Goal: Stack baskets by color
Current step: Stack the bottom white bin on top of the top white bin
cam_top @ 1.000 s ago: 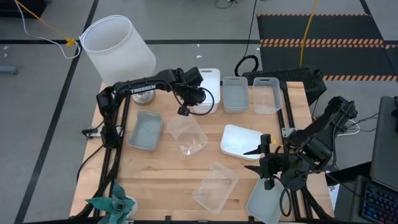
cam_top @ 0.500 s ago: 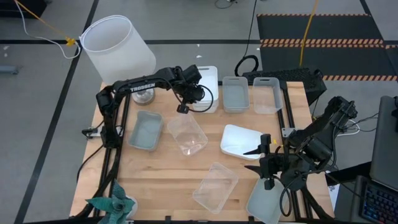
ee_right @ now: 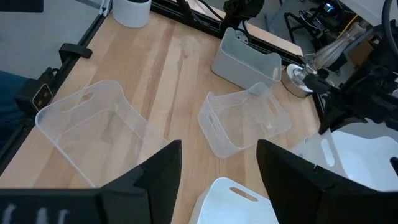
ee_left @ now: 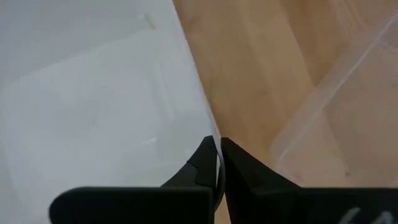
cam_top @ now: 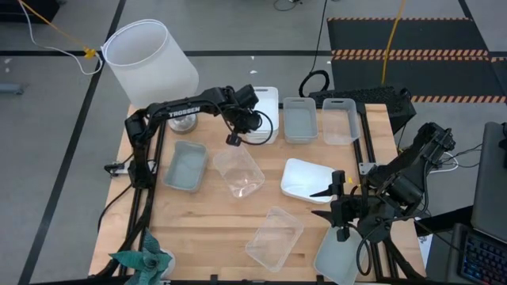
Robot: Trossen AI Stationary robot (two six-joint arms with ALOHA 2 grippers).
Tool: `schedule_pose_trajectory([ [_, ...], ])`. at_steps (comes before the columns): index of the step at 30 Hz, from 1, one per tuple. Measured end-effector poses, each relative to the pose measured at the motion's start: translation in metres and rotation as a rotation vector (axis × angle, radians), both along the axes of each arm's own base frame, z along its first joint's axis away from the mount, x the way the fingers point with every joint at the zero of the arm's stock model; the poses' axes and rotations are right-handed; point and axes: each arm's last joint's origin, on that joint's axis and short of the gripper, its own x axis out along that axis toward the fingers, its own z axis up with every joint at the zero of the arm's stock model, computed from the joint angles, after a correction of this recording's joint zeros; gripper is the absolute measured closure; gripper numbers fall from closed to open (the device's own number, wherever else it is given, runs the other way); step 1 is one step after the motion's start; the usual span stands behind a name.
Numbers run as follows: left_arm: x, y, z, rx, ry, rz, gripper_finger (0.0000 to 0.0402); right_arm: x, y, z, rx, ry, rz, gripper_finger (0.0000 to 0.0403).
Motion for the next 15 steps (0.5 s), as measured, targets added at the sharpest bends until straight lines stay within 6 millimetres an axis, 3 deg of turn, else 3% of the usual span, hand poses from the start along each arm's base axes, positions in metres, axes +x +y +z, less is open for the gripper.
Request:
schedule_pose_trajectory([
  [15, 0.0002, 0.0003, 0.0001, -0.005, -0.002, 0.018, 0.0376, 0.0, 0.0, 0.0, 0.0, 0.0, 0.0, 0.0202],
])
